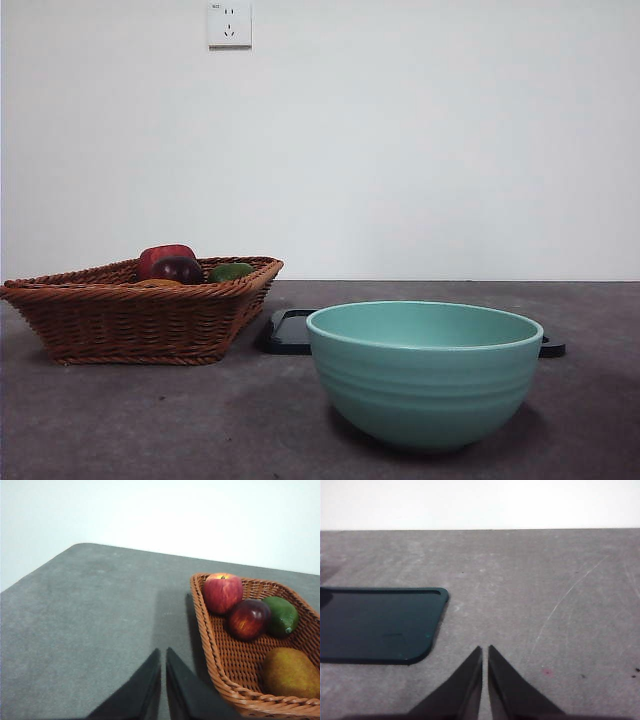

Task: Pick up the wifruite, put it on the bowl, pick up the plate, put it on desk

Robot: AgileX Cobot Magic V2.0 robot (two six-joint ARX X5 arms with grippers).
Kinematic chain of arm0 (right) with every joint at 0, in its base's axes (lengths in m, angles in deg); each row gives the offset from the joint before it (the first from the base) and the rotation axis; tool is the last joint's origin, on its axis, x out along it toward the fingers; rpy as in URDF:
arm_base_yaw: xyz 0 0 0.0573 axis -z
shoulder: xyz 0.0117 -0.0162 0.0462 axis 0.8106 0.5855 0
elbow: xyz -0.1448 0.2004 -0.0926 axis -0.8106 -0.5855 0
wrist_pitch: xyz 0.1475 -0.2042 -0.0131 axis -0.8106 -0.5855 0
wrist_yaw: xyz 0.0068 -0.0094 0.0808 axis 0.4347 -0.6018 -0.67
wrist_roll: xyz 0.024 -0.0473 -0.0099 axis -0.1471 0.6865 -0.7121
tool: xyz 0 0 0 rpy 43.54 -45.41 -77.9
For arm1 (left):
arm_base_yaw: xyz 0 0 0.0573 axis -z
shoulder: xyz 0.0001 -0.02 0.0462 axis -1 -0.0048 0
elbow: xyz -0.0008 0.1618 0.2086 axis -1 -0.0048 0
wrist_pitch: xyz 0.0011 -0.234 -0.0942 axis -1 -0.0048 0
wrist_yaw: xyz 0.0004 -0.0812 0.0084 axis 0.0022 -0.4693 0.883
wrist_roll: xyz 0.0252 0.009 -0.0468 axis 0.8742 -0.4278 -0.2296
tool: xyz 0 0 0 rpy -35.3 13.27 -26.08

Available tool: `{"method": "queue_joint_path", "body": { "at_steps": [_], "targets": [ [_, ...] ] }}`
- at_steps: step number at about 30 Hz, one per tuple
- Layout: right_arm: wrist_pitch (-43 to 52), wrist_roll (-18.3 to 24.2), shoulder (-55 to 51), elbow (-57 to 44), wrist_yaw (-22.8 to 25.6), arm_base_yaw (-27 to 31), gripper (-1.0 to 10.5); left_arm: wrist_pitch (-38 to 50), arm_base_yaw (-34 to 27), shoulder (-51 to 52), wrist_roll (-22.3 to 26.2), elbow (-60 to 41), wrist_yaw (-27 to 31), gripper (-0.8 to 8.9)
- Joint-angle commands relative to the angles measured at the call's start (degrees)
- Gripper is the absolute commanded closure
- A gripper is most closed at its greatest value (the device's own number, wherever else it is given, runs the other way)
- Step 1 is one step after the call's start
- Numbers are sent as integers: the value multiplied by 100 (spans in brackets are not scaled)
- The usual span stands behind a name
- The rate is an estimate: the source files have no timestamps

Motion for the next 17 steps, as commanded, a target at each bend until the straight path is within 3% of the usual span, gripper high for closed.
{"method": "queue_joint_path", "body": {
  "at_steps": [1, 11, 17],
  "targets": [
    [90, -577, -15, 52, -15, 2, 935, 116, -2, 11, -105, 129, -9, 799],
    [59, -1508, 103, 1064, -17, -20, 938, 131, 81, -79, -352, 1029, -9, 798],
    [-284, -1646, 662, 2098, -31, -149, 938, -345, 98, -501, -367, 1961, -146, 798]
  ]
}}
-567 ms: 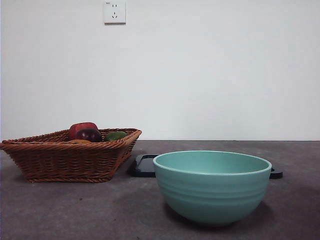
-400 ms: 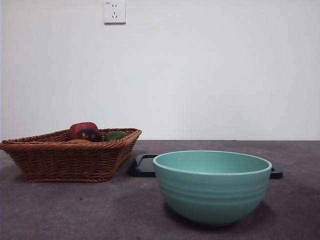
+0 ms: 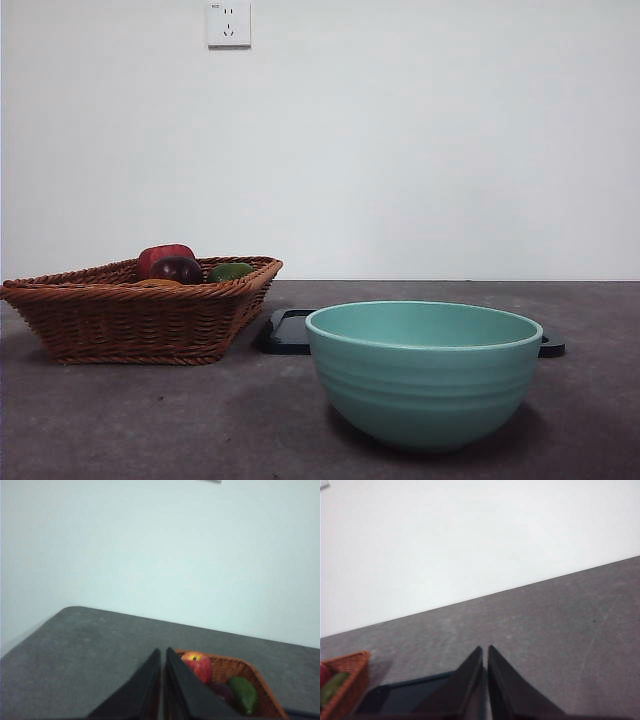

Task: Pick up the wifruite, put it on the bowl, pick up the plate, put it on desk

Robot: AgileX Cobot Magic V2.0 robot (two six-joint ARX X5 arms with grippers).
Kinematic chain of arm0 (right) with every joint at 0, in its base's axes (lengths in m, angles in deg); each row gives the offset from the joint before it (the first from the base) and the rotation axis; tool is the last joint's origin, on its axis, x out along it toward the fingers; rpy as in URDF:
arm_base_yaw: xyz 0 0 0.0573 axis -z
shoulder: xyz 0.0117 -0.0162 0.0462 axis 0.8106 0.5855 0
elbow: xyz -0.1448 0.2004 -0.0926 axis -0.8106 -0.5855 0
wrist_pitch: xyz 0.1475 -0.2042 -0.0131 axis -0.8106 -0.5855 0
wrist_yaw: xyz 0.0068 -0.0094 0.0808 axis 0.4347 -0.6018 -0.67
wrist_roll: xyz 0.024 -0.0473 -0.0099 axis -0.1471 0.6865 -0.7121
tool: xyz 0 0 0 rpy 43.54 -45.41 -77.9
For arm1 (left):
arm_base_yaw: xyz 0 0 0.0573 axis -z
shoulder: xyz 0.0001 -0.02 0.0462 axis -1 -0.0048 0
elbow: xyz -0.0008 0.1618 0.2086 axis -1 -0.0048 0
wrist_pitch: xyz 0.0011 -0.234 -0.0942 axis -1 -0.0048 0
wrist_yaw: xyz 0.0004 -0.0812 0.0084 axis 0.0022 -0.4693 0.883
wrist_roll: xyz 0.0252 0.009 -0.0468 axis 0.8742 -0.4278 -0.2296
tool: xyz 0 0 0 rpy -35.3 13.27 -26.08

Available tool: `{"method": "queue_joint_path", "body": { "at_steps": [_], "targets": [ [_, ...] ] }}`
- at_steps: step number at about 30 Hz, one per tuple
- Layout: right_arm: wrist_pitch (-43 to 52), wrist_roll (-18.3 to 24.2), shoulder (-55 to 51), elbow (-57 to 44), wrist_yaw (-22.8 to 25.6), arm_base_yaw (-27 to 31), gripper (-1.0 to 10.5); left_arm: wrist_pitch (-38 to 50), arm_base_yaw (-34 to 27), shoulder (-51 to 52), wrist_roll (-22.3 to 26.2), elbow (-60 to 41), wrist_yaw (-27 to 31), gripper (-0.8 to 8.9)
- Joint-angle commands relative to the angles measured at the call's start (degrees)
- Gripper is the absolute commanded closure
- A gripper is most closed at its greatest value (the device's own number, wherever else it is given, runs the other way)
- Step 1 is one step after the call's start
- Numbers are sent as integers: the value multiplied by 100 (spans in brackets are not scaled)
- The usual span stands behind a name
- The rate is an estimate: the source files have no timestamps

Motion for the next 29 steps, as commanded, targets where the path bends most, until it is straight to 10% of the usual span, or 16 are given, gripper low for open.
{"method": "queue_joint_path", "body": {
  "at_steps": [1, 19, 29],
  "targets": [
    [-111, -149, 289, 570, -39, -79, 938, -286, 15, -260, -61, 522, -168, 798],
    [-2332, 560, 2398, 3362, -1971, -389, 937, -1871, 367, -1943, -247, 2830, -2085, 798],
    [-3366, 1346, 2557, 4221, -1991, -1058, 938, -2328, 896, -2579, -229, 3263, -3189, 798]
  ]
}}
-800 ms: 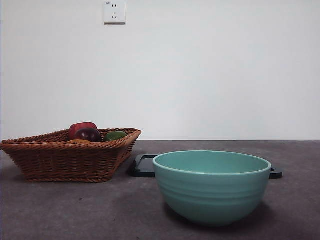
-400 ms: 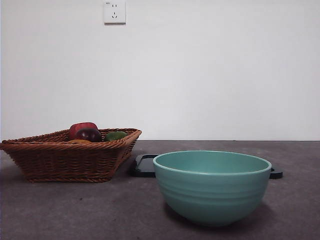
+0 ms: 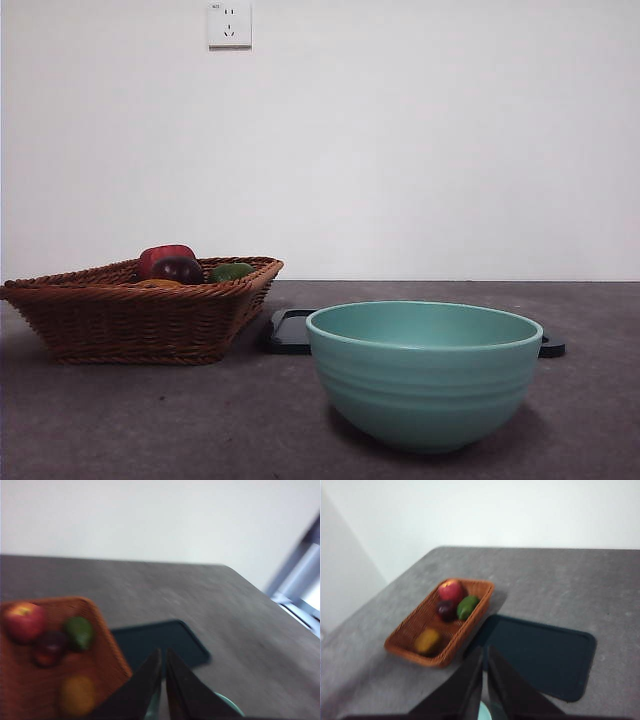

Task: Pick up the wifruite, put it on the bowl, pick up the plate, put it on desk

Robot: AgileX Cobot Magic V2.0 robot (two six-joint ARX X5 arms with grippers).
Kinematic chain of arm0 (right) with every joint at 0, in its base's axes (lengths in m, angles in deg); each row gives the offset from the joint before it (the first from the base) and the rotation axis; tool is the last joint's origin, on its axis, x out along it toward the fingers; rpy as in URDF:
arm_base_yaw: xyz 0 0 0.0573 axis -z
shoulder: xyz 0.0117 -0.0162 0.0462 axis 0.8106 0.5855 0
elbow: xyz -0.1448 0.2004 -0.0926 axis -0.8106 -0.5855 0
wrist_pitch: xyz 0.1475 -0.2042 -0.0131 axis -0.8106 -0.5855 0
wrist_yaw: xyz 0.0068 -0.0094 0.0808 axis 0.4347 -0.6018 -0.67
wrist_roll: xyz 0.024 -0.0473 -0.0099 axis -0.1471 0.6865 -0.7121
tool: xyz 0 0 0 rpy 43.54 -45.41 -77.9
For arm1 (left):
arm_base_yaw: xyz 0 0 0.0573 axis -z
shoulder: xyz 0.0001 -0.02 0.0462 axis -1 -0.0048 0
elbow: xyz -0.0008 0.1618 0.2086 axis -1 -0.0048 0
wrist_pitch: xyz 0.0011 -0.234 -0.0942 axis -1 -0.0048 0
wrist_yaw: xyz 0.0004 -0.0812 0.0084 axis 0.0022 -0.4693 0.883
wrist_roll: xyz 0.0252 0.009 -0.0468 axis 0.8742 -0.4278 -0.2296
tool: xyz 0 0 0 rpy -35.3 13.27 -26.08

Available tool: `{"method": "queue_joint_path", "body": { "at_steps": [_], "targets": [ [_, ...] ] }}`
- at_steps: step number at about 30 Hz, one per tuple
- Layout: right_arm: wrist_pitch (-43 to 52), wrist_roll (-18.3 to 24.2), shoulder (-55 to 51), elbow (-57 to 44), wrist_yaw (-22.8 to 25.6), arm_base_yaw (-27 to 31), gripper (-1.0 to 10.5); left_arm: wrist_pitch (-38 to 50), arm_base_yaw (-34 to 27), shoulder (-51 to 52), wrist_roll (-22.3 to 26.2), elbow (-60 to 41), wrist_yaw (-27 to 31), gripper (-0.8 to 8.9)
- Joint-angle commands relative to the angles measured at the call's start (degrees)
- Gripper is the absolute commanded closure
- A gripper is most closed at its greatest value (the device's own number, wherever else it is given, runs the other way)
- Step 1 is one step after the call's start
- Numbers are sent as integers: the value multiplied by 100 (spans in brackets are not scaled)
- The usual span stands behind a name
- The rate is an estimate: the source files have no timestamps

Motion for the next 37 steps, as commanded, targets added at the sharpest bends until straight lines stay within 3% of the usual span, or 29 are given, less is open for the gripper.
{"method": "queue_joint_path", "body": {
  "at_steps": [1, 6, 12, 24, 27, 31, 32, 34, 37],
  "targets": [
    [-321, 492, 20, 254, -26, -118, 937, -76, 140, -76, 9, 177, -302, 798],
    [-1161, 962, 20, 584, -42, -240, 937, -330, 358, -59, 11, 197, -911, 798],
    [-1593, 990, -133, 750, -42, -249, 937, -776, 540, -7, 9, 197, -1440, 798],
    [-1663, 988, -284, 752, -33, -247, 937, -957, 560, 9, 50, 197, -1456, 781],
    [-1666, 988, -284, 752, -33, -247, 891, -957, 560, 9, 52, 197, -1456, 648],
    [-1666, 962, -284, 752, -33, -247, 575, -957, 560, 9, 50, 197, -1456, 233],
    [-1666, 942, -284, 752, -31, -247, 498, -955, 560, 9, 50, 197, -1456, 173],
    [-1663, 911, -284, 752, -31, -247, 400, -955, 560, 9, 50, 197, -1456, 135],
    [-1666, 901, -284, 752, -33, -247, 387, -955, 560, 11, 48, 197, -1453, 135]
  ]
}}
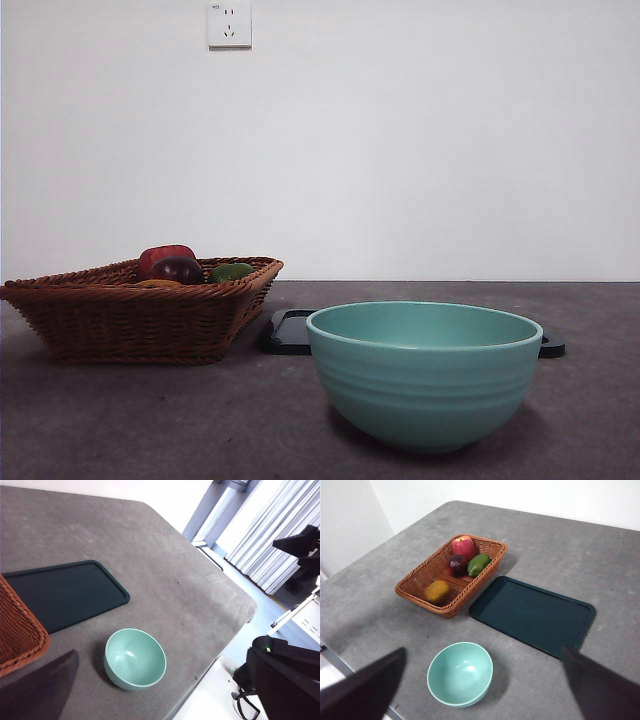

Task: Pick up the wifruite, put it on the bowl, pick up the plate, put it on desk

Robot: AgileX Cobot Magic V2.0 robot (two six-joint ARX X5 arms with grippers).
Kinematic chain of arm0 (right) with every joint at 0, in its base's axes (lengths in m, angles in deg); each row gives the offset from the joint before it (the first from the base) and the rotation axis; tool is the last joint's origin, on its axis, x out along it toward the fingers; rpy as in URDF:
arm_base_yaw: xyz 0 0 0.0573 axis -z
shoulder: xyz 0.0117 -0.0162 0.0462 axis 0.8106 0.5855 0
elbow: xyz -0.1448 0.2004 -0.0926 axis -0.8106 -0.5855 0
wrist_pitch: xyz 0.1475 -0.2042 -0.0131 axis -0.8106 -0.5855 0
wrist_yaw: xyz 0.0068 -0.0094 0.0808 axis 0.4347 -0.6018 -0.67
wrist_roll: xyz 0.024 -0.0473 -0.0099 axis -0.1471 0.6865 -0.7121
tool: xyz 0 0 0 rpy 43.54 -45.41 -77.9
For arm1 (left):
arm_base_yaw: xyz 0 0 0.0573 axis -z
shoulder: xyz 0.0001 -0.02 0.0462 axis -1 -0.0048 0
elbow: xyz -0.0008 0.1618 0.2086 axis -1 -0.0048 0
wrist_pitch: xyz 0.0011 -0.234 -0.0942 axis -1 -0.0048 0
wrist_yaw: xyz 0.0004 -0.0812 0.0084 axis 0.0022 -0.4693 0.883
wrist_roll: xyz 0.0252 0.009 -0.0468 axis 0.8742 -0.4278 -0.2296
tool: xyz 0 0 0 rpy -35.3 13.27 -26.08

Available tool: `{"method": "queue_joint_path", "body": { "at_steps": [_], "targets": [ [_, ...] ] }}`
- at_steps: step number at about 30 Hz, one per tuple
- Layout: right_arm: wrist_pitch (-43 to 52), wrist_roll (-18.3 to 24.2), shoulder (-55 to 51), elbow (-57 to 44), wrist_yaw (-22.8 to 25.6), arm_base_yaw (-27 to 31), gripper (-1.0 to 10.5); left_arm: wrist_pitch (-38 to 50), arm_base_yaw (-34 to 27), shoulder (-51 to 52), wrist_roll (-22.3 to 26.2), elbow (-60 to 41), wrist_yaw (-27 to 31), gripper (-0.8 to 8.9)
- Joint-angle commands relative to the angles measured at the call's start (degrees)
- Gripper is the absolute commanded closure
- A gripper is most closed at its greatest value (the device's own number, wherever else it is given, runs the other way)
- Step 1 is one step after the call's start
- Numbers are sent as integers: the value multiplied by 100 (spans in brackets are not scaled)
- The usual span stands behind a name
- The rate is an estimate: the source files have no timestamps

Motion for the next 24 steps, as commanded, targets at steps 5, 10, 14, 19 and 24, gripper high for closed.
{"method": "queue_joint_path", "body": {
  "at_steps": [5, 10, 14, 19, 24],
  "targets": [
    [37, -17, 7, 101, -17, -31, 387, 46, 20, -2, -33, 111, -13, 136],
    [39, -20, 7, 101, -20, -28, 387, 31, 20, -7, -28, 111, -11, 138],
    [98, -17, 7, 101, -17, -28, 387, 28, 20, -61, 55, 114, 13, 138],
    [201, -17, 7, 101, -20, -28, 387, -55, 20, -442, 59, 118, 109, 138],
    [229, -20, 7, 101, -20, -28, 387, -376, 20, -1040, 240, 201, 476, 138]
  ]
}}
